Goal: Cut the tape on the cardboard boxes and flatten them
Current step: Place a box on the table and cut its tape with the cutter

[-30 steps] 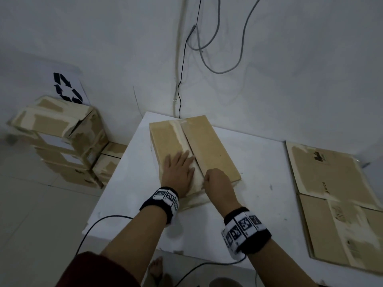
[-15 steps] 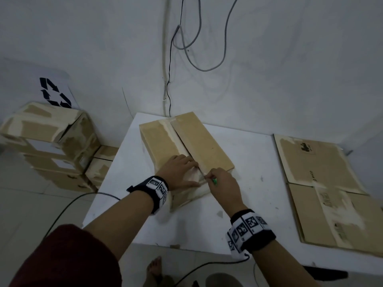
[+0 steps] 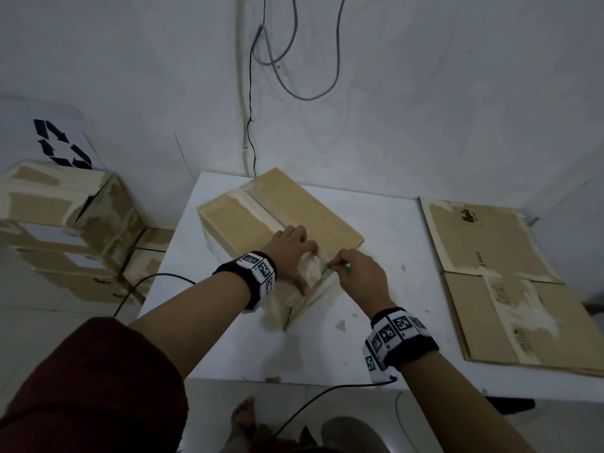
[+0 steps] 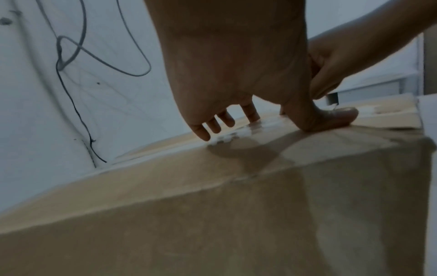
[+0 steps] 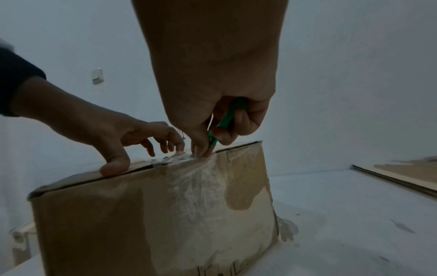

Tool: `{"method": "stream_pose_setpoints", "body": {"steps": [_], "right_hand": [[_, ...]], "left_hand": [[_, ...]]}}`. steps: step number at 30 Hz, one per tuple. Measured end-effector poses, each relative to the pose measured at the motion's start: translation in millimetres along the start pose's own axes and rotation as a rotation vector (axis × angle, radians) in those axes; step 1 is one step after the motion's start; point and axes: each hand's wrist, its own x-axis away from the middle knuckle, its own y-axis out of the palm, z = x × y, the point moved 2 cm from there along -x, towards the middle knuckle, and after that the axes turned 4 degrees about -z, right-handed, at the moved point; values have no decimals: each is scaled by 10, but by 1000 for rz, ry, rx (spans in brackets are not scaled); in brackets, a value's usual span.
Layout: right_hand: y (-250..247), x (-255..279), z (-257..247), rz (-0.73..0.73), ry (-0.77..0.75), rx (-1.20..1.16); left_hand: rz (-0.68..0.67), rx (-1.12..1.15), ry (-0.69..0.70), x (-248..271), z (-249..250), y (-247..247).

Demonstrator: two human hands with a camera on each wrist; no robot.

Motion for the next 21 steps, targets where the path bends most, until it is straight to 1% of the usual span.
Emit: {"method": "stream_pose_setpoints", "body": {"steps": [6,9,15,21], "right_hand": [[52,-9,130,-15,67,-280],[70,23,141,7,101,-365],[199,124,153,149,113,-428],[223,174,177,188,151,-483]], "left_hand": [[-4,-72,15,-19,83,-42],[-32,-46,16,-24,118,-69],[-111,14,-4,-44,178,-105],[-107,36,0,-40,212,-78]]}}
